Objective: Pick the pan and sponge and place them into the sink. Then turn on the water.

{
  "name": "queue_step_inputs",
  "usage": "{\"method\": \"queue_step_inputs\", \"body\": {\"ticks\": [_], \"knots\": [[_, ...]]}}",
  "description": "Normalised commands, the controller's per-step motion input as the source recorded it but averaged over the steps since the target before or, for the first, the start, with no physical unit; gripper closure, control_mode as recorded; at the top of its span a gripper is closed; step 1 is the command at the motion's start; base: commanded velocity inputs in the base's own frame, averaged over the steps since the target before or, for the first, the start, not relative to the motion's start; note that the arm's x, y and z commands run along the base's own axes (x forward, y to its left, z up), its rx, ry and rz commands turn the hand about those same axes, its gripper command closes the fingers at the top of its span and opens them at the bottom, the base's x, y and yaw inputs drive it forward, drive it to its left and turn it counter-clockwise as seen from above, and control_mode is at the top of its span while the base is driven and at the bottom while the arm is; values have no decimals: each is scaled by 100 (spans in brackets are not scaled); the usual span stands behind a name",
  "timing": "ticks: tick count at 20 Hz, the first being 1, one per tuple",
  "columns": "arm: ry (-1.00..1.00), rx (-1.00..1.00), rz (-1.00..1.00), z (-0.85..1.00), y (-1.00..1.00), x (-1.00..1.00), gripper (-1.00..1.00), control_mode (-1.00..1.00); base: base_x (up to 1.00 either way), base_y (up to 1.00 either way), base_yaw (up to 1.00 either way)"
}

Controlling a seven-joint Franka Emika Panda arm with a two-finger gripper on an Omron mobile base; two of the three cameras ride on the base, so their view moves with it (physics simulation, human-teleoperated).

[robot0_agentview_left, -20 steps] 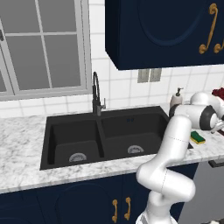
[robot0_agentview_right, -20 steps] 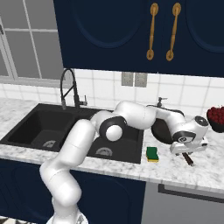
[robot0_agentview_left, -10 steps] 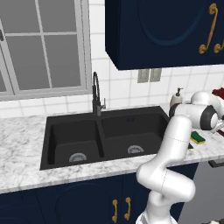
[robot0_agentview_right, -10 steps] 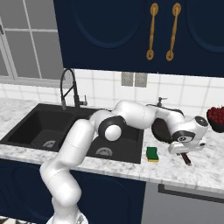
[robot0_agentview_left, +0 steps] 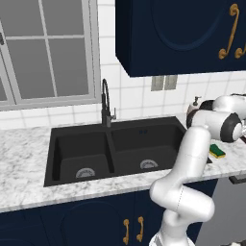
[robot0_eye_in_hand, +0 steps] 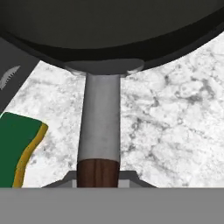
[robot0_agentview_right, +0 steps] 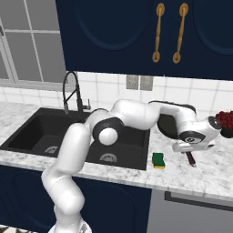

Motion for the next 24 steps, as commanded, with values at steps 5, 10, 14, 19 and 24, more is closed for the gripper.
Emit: {"method": "queue_step_inputs", "body": {"ticks": [5, 10, 14, 19, 24], "knots": [[-7, 6, 2, 65, 95, -41, 100, -100, 0, 0, 0], [2, -3, 6, 46, 100, -25, 100, -100, 0, 0, 0], [-9, -3, 2, 1, 100, -46, 100, -100, 0, 0, 0], [-2, 0, 0, -10, 100, -32, 100, -100, 0, 0, 0], [7, -7, 3, 0, 100, -2, 100, -100, 0, 0, 0]]}}
